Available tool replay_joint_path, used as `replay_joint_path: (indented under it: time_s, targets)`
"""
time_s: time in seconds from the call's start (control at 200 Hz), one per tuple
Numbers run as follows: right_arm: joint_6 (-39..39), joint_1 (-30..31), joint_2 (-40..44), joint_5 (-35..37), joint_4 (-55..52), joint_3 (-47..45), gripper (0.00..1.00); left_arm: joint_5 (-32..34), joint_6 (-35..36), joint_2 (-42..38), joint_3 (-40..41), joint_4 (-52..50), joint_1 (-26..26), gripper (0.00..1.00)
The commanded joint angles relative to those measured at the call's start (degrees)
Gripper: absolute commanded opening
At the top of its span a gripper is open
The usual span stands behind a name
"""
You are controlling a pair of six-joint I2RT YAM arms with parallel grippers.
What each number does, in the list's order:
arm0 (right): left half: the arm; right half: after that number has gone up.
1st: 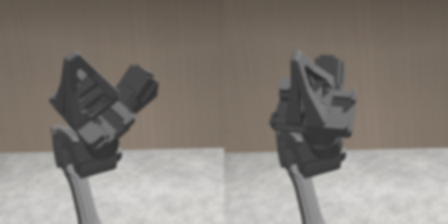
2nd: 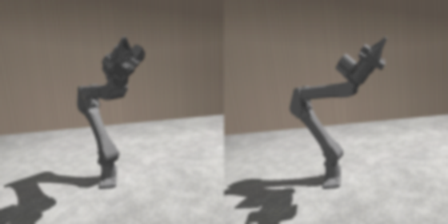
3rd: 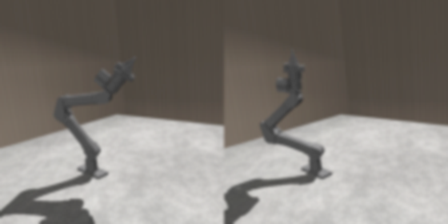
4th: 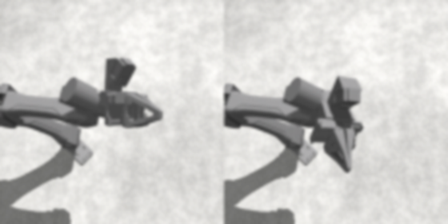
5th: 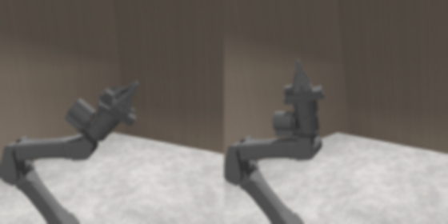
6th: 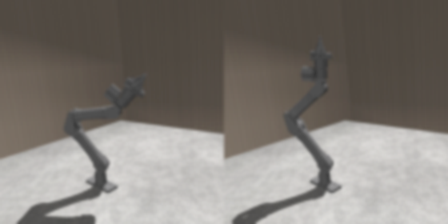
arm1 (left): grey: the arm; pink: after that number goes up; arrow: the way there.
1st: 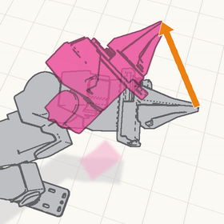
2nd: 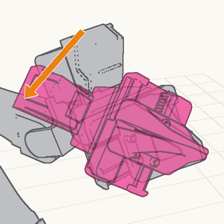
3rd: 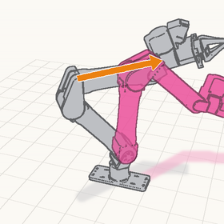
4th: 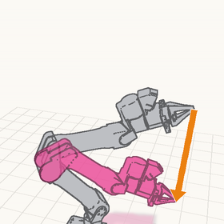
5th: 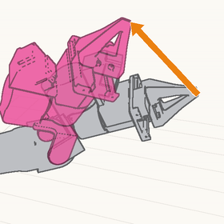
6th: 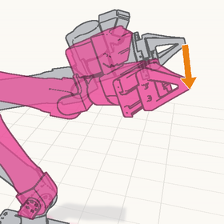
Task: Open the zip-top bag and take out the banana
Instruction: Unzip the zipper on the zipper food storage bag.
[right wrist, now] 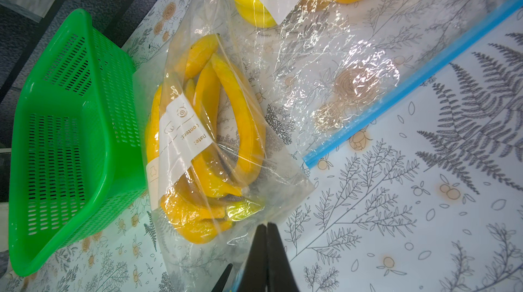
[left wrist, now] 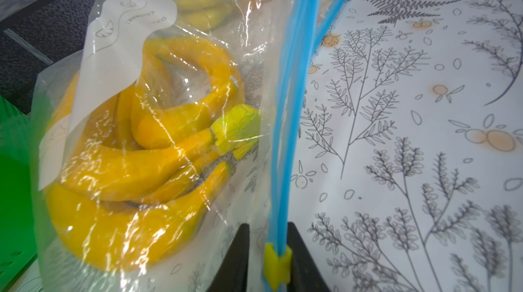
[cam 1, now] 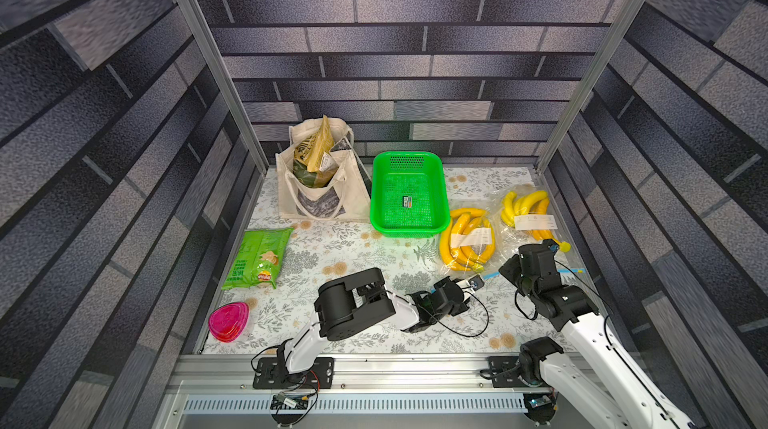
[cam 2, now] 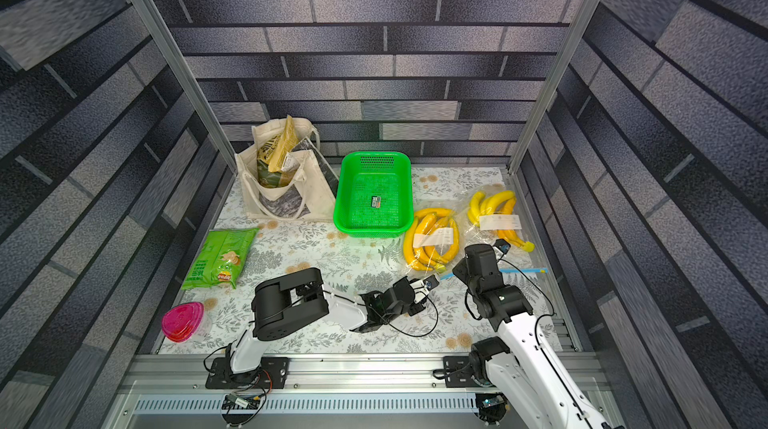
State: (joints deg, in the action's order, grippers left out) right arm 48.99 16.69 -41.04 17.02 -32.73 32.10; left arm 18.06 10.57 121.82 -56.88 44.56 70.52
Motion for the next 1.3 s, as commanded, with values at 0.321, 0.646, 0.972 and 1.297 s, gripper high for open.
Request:
replay_joint_path:
  time_s: [0.321,0.646,0.972,1.297]
  targets:
    - [-2.32,-0.93,-0.86,5.74,-2.60,2.81,0.00,-1.02,-0.05,-2.73,4.27,-0.17,0.41,0.08]
    - [-3.97,-3.64,-2.79,6.59,-2.03,3.94,0.00,0.69,-2.57,-5.59,11.51,0.44,0.32,0.08]
    - [-5.43,-7.27,-3.96,6.89,-1.29,4.90,0.00,2.06,-4.90,-8.47,17.08,0.26,0.23,0.10]
    - [-5.97,-9.04,-5.12,6.13,-0.41,5.09,0.00,2.59,-6.79,-11.16,21.50,-0.87,0.23,0.11]
